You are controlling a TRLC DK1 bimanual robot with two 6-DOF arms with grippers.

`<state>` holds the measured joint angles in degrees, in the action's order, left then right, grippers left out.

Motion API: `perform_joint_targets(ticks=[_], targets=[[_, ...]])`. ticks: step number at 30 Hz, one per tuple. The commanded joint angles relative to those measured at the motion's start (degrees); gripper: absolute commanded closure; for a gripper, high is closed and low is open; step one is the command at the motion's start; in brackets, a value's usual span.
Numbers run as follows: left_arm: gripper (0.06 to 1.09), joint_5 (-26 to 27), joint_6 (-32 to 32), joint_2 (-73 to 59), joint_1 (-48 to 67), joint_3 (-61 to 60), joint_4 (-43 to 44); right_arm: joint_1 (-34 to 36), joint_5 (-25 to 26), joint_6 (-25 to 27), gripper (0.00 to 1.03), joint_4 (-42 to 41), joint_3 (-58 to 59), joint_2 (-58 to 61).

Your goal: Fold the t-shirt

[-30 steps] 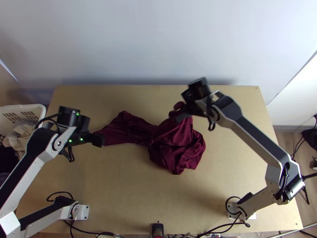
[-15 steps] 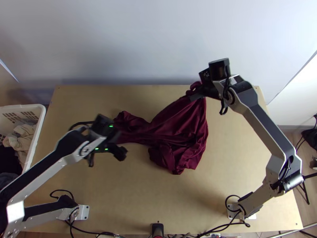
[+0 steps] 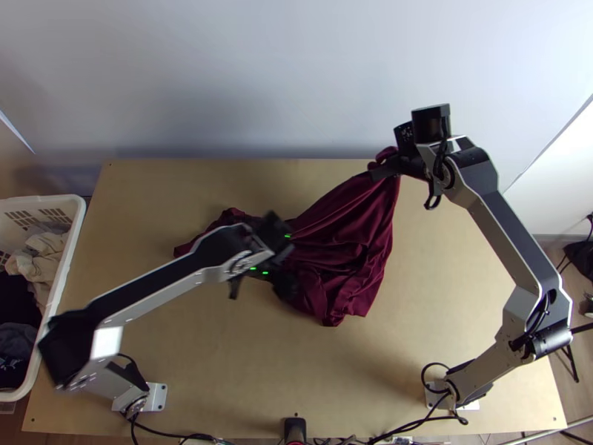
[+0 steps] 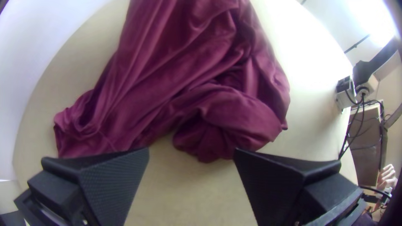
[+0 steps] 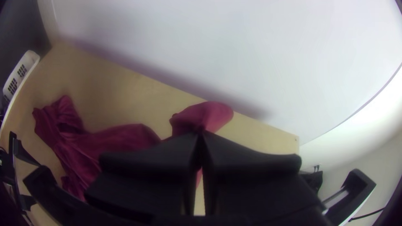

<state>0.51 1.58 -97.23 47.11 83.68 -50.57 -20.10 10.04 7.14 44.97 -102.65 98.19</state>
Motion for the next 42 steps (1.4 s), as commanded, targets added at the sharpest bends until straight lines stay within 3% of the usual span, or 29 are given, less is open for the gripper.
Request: perform_joint_targets(ticks=[1, 5, 15, 19, 24, 29, 42], targets=[[0.11, 1.9, 4.2, -11.1, 4.3, 12.1, -3.7, 1.2, 0.1, 0.2, 1.00, -0.1, 2.3, -1.9], [0.17, 1.8, 5.4, -15.7, 5.3, 17.5, -6.6, 1.5, 0.1, 0.3, 1.00, 0.0, 3.2, -2.6], [0.20, 1.8, 6.7, -20.6, 7.2, 19.5, -7.4, 1.7, 0.1, 0.2, 1.00, 0.0, 5.2, -4.1], [0.41, 1.8, 6.9, -22.0, 7.8, 21.4, -6.8, 1.7, 0.1, 0.2, 1.00, 0.0, 6.1, -4.8], [0.78, 1.8, 6.7, -21.6, 7.9, 22.3, -4.5, 1.6, 0.1, 0.1, 1.00, 0.0, 7.5, -6.1], [1.04, 1.8, 5.7, -21.0, 7.6, 21.8, -2.9, 1.8, 0.1, 0.2, 1.00, 0.0, 9.0, -7.4], [1.05, 1.8, 3.2, -13.5, 4.7, 17.1, -2.7, 3.3, 0.1, 0.1, 1.00, -0.1, 9.8, -9.3]])
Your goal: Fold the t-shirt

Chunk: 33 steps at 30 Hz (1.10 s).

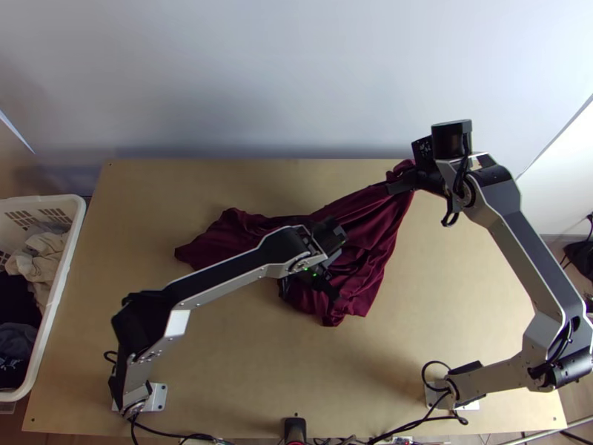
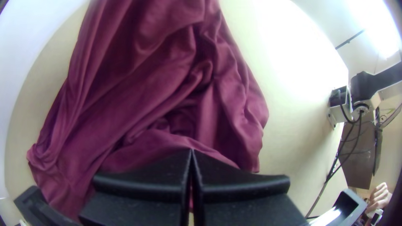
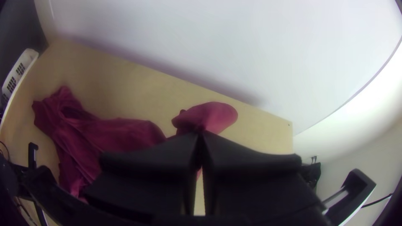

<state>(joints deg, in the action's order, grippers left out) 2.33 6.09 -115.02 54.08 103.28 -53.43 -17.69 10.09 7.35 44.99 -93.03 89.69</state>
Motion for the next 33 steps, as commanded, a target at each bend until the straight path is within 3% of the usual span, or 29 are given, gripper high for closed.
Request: perform_joint_targets(ticks=[1, 9, 22, 33], targets=[[1.05, 0.0, -1.3, 5.4, -3.0, -2.8, 0.1, 1.2, 0.0, -0.2, 1.00, -0.1, 0.0, -1.0], [1.05, 0.0, -4.3, 16.3, -10.7, -5.3, -0.9, 2.8, 0.0, -0.9, 1.00, -0.1, -2.4, -2.4], [1.05, 0.0, -7.4, 30.9, -24.4, -2.7, -1.3, 3.7, 0.1, 0.0, 1.00, 0.9, -16.5, -3.0], [1.05, 0.0, -7.4, 38.1, -37.3, 4.0, -1.3, -0.1, 1.7, 2.5, 1.00, 0.8, -26.8, -4.4]])
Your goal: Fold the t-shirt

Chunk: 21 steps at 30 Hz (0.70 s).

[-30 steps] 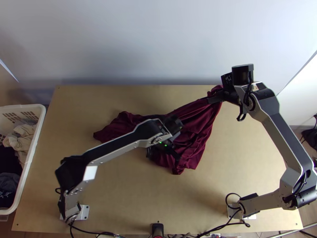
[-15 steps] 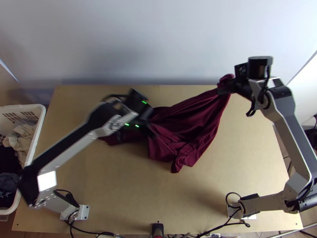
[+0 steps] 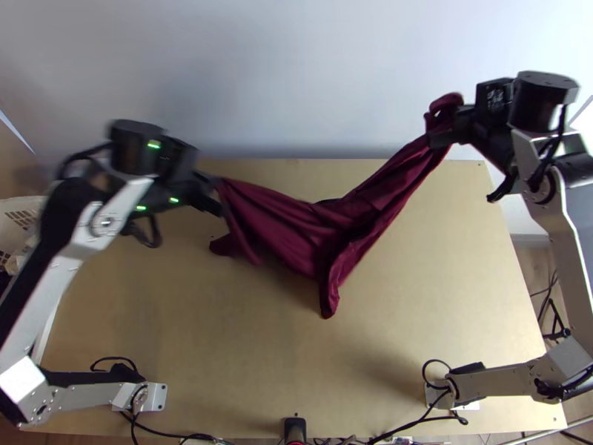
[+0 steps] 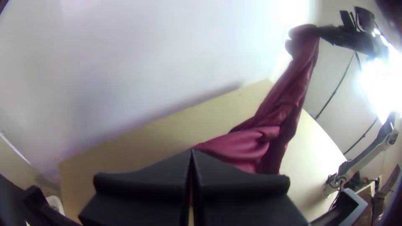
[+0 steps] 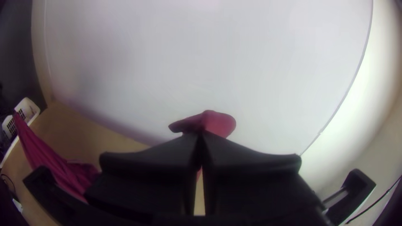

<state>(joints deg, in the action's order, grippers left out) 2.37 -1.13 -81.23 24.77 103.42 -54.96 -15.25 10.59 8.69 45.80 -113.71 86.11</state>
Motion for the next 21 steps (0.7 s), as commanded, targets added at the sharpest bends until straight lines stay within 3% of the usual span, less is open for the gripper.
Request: perform_joint_targets(ticks=[1, 14, 21], targets=[[1.05, -0.1, -0.2, 4.8, -9.4, 4.8, 0.2, -3.2, 1.4, 1.2, 1.00, 0.0, -7.1, -0.9], [1.05, 0.0, 0.2, 9.8, -25.1, 6.7, 2.8, -20.2, 6.1, 7.5, 1.00, -3.0, -12.9, 1.3], [1.05, 0.1, 0.9, 9.7, -30.8, 1.1, 7.1, -21.8, 6.3, 7.1, 1.00, -3.0, -12.1, 4.3]])
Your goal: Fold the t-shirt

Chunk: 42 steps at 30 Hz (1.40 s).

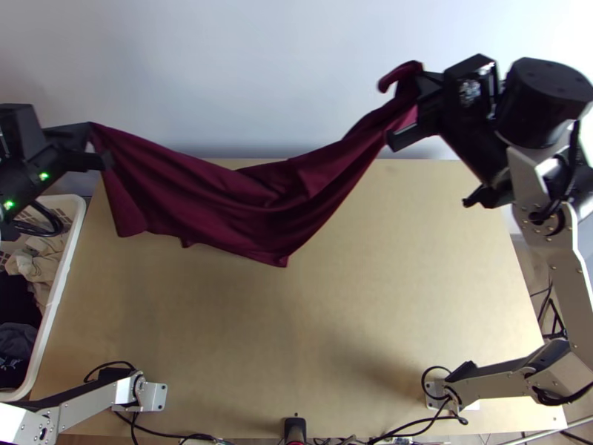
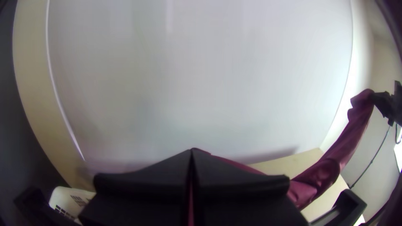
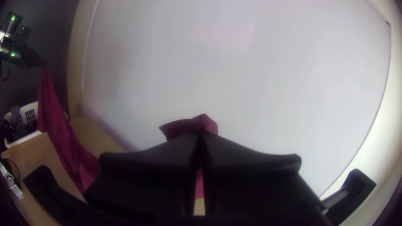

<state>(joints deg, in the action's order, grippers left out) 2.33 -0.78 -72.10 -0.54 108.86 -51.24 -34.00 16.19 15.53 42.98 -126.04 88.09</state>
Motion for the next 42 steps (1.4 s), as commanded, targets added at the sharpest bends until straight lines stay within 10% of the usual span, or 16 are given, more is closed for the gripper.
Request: perform_joint_targets(ticks=[1, 34, 42], targets=[[1.05, 0.0, 0.6, 0.5, -5.4, -5.9, 4.5, -2.9, 0.6, 0.0, 1.00, -0.3, 1.3, 2.4], [1.05, -0.8, 2.9, -17.7, -1.2, -22.0, 31.3, 11.7, -1.4, 1.4, 1.00, -33.7, 40.3, 2.0], [0.79, -0.8, 2.8, -23.8, 2.4, -23.7, 32.8, 11.7, -1.9, 1.2, 1.00, -36.0, 43.9, 3.1]])
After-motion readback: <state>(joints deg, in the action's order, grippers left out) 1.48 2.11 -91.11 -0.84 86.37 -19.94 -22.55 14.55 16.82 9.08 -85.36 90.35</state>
